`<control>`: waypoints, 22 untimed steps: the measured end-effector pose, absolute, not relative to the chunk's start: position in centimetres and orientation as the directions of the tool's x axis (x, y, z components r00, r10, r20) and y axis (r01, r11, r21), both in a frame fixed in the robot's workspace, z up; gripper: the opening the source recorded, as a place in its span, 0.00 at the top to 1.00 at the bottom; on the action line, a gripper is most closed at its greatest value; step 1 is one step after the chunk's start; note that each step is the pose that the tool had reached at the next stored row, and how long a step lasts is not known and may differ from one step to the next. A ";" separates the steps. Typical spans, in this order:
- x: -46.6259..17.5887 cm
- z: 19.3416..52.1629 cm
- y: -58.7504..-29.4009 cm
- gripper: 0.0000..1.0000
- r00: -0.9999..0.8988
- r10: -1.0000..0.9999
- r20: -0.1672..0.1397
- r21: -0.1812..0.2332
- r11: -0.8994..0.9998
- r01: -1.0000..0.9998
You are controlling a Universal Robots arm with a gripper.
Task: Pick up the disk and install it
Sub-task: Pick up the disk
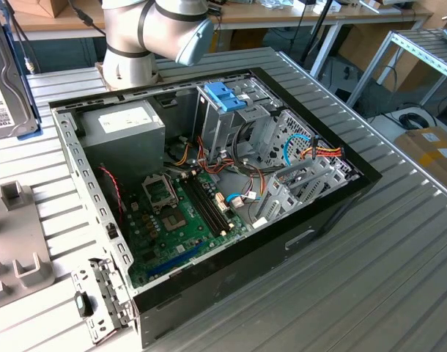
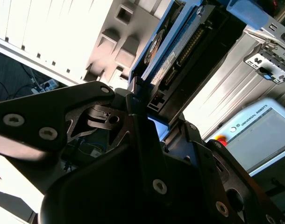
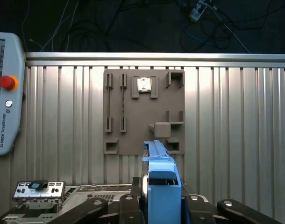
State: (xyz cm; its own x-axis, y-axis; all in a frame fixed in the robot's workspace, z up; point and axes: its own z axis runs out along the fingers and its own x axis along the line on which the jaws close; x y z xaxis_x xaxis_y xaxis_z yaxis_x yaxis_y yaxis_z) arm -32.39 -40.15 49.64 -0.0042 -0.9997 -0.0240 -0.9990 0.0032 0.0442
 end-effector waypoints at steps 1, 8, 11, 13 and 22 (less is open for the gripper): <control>-32.4 49.6 -40.1 0.63 -0.004 -1.000 -0.024 0.044 0.003 -0.999; -32.2 49.6 -40.1 0.63 -0.004 -1.000 -0.024 0.044 0.003 -0.999; -32.1 49.6 -40.1 0.63 -0.004 -1.000 -0.024 0.044 0.003 -0.999; -32.1 49.6 -40.1 0.63 -0.004 -1.000 -0.024 0.044 0.003 -0.999; -31.9 49.6 -40.1 0.63 -0.004 -1.000 -0.023 0.044 0.003 -0.999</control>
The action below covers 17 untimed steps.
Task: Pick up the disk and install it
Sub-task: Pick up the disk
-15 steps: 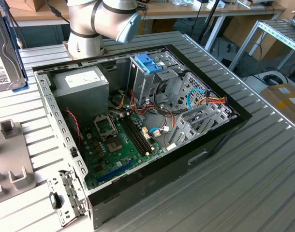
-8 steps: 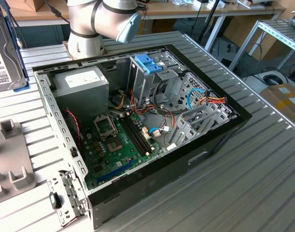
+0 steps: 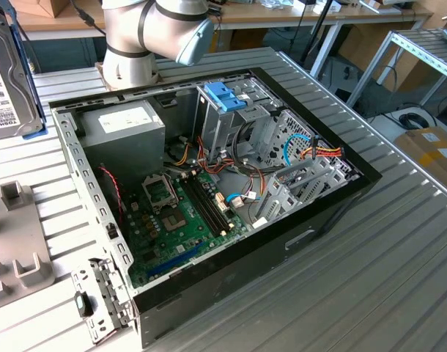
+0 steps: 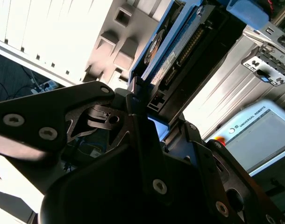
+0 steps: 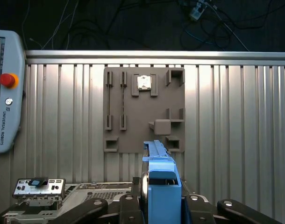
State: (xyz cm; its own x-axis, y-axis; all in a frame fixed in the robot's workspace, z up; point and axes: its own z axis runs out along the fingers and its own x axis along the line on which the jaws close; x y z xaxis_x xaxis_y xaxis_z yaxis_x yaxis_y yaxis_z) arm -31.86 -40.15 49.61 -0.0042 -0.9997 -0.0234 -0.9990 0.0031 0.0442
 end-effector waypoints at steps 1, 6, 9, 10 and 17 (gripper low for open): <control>-31.8 49.6 -40.1 0.63 -0.004 -1.000 -0.023 0.044 0.003 -0.999; -31.7 49.6 -40.1 0.63 -0.004 -1.000 -0.023 0.044 0.003 -0.999; -31.6 49.6 -40.1 0.63 -0.004 -1.000 -0.023 0.044 0.003 -0.999; -31.6 49.6 -40.1 0.63 -0.004 -1.000 -0.023 0.044 0.003 -0.999; -31.4 49.6 -40.1 0.63 -0.004 -1.000 -0.023 0.044 0.003 -0.999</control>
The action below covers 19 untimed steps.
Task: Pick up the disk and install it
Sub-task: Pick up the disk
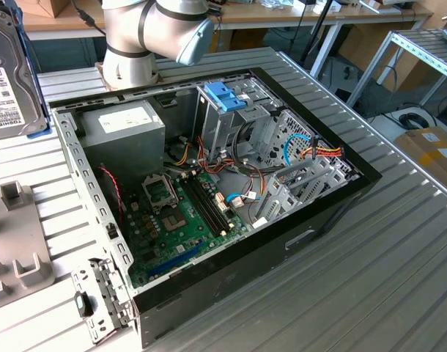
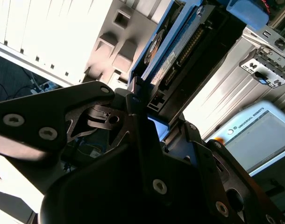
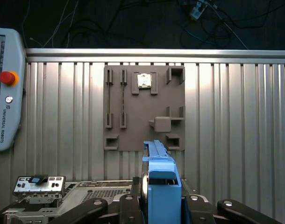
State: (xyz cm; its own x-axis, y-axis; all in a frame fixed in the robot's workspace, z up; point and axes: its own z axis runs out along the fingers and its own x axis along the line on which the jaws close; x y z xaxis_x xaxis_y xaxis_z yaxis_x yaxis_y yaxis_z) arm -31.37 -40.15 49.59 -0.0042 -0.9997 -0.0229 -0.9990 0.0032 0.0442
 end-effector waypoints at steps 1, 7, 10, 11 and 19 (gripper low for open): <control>-31.4 49.6 -40.1 0.63 -0.004 -1.000 -0.023 0.044 0.003 -0.999; -31.2 49.6 -40.1 0.63 -0.004 -1.000 -0.023 0.044 0.003 -0.999; -31.1 49.6 -40.1 0.63 -0.004 -1.000 -0.023 0.044 0.003 -0.999; -31.1 49.6 -40.1 0.63 -0.004 -1.000 -0.023 0.044 0.003 -0.999; -31.0 49.6 -40.1 0.63 -0.004 -1.000 -0.022 0.044 0.003 -0.999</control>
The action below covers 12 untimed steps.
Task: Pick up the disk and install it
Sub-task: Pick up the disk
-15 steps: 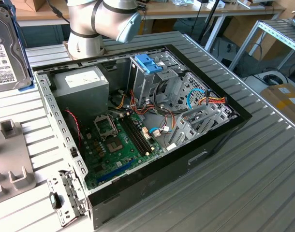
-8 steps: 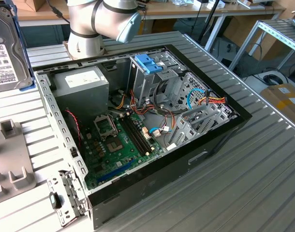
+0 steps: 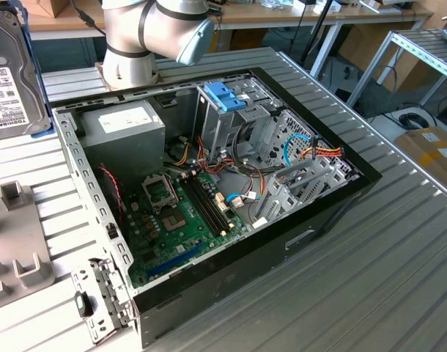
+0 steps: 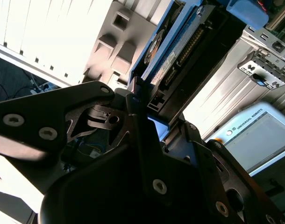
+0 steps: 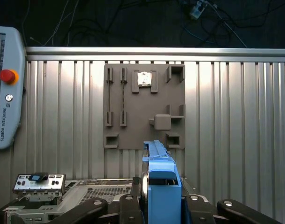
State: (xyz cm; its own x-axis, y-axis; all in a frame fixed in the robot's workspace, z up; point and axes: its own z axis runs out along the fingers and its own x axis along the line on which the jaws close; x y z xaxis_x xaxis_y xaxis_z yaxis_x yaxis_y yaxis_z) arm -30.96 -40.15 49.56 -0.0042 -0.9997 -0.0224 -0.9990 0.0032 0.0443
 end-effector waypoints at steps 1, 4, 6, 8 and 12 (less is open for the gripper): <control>-30.9 49.6 -40.1 0.63 -0.004 -1.000 -0.022 0.044 0.003 -0.999; -30.9 49.6 -40.1 0.63 -0.004 -1.000 -0.022 0.044 0.003 -0.999; -30.8 49.6 -40.1 0.63 -0.004 -1.000 -0.022 0.044 0.003 -0.999; -30.8 49.5 -40.1 0.63 -0.004 -1.000 -0.022 0.044 0.003 -0.999; -30.7 49.5 -40.1 0.63 -0.004 -1.000 -0.022 0.044 0.003 -0.999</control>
